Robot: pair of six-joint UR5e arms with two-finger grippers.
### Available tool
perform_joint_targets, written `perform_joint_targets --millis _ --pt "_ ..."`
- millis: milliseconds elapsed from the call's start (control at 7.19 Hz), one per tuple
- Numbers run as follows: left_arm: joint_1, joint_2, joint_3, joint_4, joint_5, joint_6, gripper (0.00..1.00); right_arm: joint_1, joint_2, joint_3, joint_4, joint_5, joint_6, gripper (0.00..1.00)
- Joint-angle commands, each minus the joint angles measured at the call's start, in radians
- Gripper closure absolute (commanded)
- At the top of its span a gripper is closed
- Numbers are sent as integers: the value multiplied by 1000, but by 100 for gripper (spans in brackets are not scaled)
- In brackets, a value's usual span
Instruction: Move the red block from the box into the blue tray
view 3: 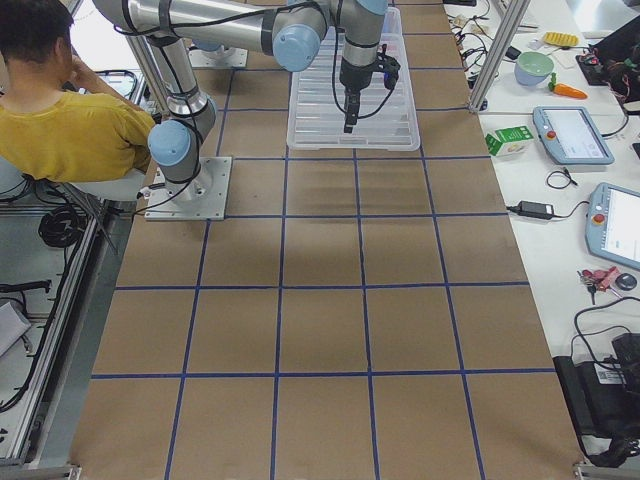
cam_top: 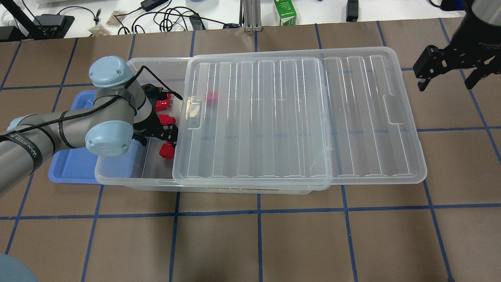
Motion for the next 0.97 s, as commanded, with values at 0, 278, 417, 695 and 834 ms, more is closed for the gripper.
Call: perform_joint_targets --millis 0,278,417,695,834 --pt "1 -26 -11 18 0 -5 0 0 -1 1 -7 1 1 0" --pt "1 -34 -14 23 0 -11 0 -2 -1 1 -5 1 1 0" --pt "1 -34 -16 23 0 -14 15 0 -1 1 -7 5 3 0" --pt "1 -36 -14 21 -2 -10 66 0 -2 1 -5 2 1 0" --pt "1 -37 -8 21 -2 -5 77 0 -2 1 -5 4 -2 0"
